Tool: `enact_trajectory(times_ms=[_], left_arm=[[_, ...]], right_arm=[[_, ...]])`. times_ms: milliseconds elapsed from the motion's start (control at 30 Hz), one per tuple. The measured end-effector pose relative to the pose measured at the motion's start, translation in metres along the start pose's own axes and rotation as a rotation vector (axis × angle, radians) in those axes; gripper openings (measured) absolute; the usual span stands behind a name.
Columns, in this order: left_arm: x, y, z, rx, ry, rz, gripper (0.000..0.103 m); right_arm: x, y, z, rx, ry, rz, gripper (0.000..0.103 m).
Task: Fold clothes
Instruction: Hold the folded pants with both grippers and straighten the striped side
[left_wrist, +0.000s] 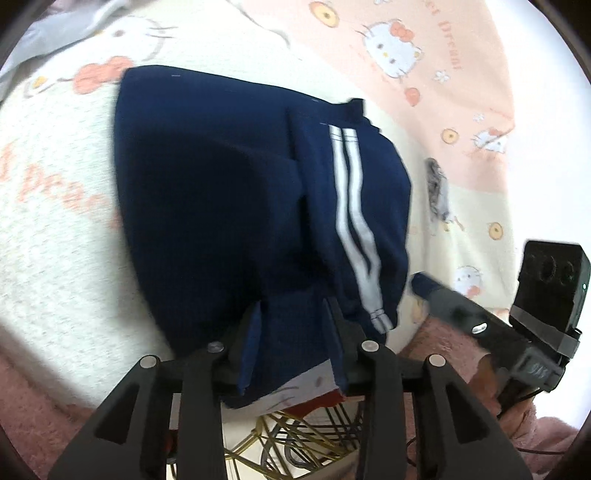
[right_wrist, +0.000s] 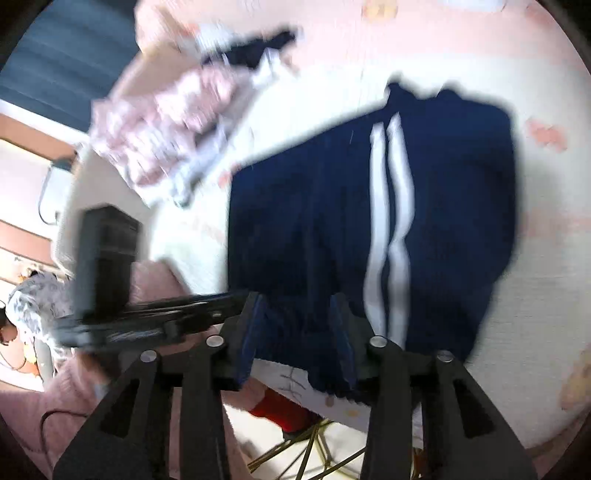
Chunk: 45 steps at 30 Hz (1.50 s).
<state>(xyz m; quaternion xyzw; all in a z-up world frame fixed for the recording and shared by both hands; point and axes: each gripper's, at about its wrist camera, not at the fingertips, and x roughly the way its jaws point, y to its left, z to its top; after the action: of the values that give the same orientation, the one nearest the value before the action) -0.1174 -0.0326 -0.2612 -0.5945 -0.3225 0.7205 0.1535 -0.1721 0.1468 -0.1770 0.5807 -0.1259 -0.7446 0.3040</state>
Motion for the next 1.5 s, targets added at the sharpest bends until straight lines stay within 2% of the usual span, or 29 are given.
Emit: enact_trajectory(times_ms=[100, 200, 267, 333, 400, 467, 633, 667, 767, 833, 967, 1033, 1100, 1167, 1200, 1233, 1367, 1500], left_arm=[[0.008, -0.010, 0.006, 0.014, 0.020, -0.031, 0.038], [0.014, -0.018, 0.011, 0.017, 0.030, -0.058, 0.038], [0.008, -0.020, 0.011, 0.010, 0.015, -0.073, 0.039], [-0.002, -0.020, 0.009, 0.021, -0.015, -0.005, 0.039], [-0.002, -0.011, 0.006, 0.023, 0.016, 0.176, 0.039], [-0.002, 0.003, 0.001, -0.001, 0.050, 0.269, 0.039], [-0.021, 0.011, -0.005, -0.046, 0.010, 0.306, 0.039], [-0.024, 0.004, -0.005, -0.022, -0.008, 0.294, 0.039], [-0.023, -0.019, 0.001, 0.026, -0.010, 0.134, 0.039], [-0.006, -0.026, 0.007, 0.014, 0.051, 0.051, 0.041], [0.039, -0.024, 0.013, -0.037, 0.171, 0.009, 0.042], [0.048, -0.025, 0.013, -0.050, 0.191, -0.033, 0.044], [0.056, -0.029, 0.013, -0.033, 0.192, -0.012, 0.045], [0.059, -0.030, 0.010, -0.024, 0.189, 0.006, 0.038], [0.055, -0.033, 0.010, -0.002, 0.173, 0.012, 0.029], [0.051, -0.038, 0.010, 0.023, 0.156, 0.017, 0.012], [0.024, -0.053, 0.012, 0.112, 0.082, 0.051, 0.010], [-0.015, -0.055, 0.015, 0.170, 0.002, 0.106, 0.010]], right_arm=[[-0.024, -0.021, -0.005, 0.071, -0.080, -0.060, 0.038], [-0.024, -0.059, -0.018, 0.168, -0.052, -0.153, 0.039], [-0.025, -0.076, -0.026, 0.224, -0.033, -0.164, 0.039], [-0.022, -0.087, -0.034, 0.256, -0.008, -0.152, 0.039], [-0.020, -0.085, -0.037, 0.225, 0.018, -0.169, 0.039], [-0.018, -0.081, -0.040, 0.186, 0.045, -0.192, 0.039], [-0.011, -0.076, -0.041, 0.132, 0.076, -0.256, 0.039], [-0.011, -0.076, -0.041, 0.135, 0.071, -0.255, 0.039], [-0.016, -0.077, -0.040, 0.149, 0.039, -0.216, 0.039], [-0.018, -0.076, -0.038, 0.153, 0.020, -0.191, 0.039], [-0.020, -0.076, -0.038, 0.165, 0.013, -0.187, 0.039], [-0.021, -0.077, -0.040, 0.167, 0.013, -0.193, 0.039], [-0.022, -0.079, -0.041, 0.177, 0.012, -0.201, 0.039], [-0.023, -0.087, -0.042, 0.208, 0.010, -0.214, 0.039], [-0.024, -0.091, -0.042, 0.224, 0.009, -0.221, 0.039], [-0.026, -0.093, -0.042, 0.234, 0.003, -0.223, 0.039], [-0.033, -0.095, -0.035, 0.250, -0.032, -0.217, 0.039], [-0.034, -0.073, -0.021, 0.175, -0.041, -0.179, 0.039]])
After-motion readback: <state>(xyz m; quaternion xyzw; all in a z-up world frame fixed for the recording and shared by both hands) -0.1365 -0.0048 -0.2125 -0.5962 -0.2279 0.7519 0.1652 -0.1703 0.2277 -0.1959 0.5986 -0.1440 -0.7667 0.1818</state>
